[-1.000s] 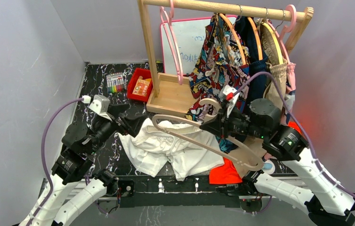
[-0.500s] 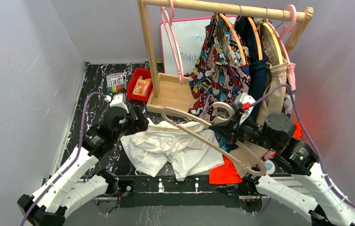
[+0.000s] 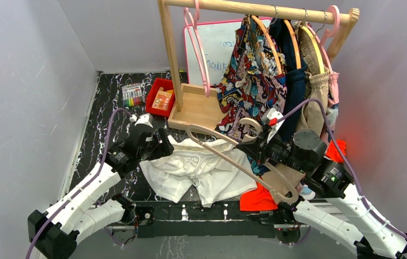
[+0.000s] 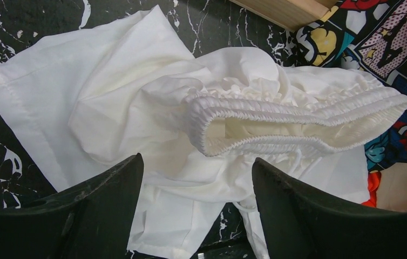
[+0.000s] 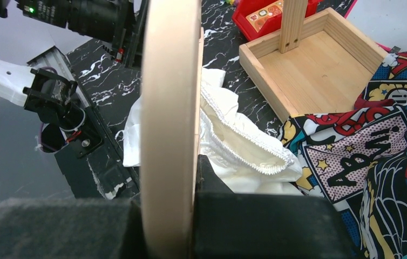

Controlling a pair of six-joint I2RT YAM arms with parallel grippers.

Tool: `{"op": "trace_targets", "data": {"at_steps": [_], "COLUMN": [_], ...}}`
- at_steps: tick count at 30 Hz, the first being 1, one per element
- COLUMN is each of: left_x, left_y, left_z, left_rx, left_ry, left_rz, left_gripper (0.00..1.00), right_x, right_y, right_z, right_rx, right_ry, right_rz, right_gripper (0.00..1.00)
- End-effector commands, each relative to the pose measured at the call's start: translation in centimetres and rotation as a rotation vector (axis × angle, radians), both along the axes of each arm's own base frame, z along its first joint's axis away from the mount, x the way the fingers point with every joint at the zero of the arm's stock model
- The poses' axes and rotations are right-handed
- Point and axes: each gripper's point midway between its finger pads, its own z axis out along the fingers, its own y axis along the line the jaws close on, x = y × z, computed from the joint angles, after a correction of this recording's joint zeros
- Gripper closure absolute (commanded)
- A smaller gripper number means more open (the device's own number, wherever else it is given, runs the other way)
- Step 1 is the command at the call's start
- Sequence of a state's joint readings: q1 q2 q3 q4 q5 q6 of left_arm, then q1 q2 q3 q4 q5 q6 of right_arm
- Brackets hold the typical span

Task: Place the shorts on the hanger
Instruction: Hang the shorts on the hanger.

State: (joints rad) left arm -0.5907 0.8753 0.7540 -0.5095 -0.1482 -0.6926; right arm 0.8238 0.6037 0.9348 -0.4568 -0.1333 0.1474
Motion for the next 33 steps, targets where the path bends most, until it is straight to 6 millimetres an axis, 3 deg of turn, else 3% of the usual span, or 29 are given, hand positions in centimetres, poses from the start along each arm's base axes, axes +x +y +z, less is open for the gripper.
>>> {"op": "trace_targets", "data": {"at_steps": [1,10,22,27,29,33], "left_x": [0.8,2.2,2.0,2.2,2.4,3.1], "left_y": [0.2,-0.1,-0.3,-0.9,-0.9,-1.6], "left_z": [-0.7,-1.3,-2.9,-3.5,-3.0,1.7], "left_rx": [0.032,0.051,0.059,0.073,0.087,0.074], "left_ry": [0.006,0.002,0.03,0.042,0.032,-0.046], "left_rz": [0.021,0.045,0.028,-0.012,-0.028,-0.085], "left_gripper": [0.31,0.44,0.61,0.88,0.99,1.0], "right_x": [0.5,0.2,-0.2,-0.3,-0.3,-0.4], "right_y": [0.5,0.1,0.0,0.0,0.1,-0.1], "right_z": [2.6,3.2,2.8,2.8,2.9,4.4], "right_rx": [0.088,0.107,0.117,0.121,0.121,0.125], "right_ry": [-0.064,-0.073,-0.066,-0.059,-0.06,-0.09], "right_rz": [-0.006,-0.011,-0.002,0.001,0.002,0.005], "right_gripper": [1.0,1.0,1.0,1.0,1.0,1.0]}}
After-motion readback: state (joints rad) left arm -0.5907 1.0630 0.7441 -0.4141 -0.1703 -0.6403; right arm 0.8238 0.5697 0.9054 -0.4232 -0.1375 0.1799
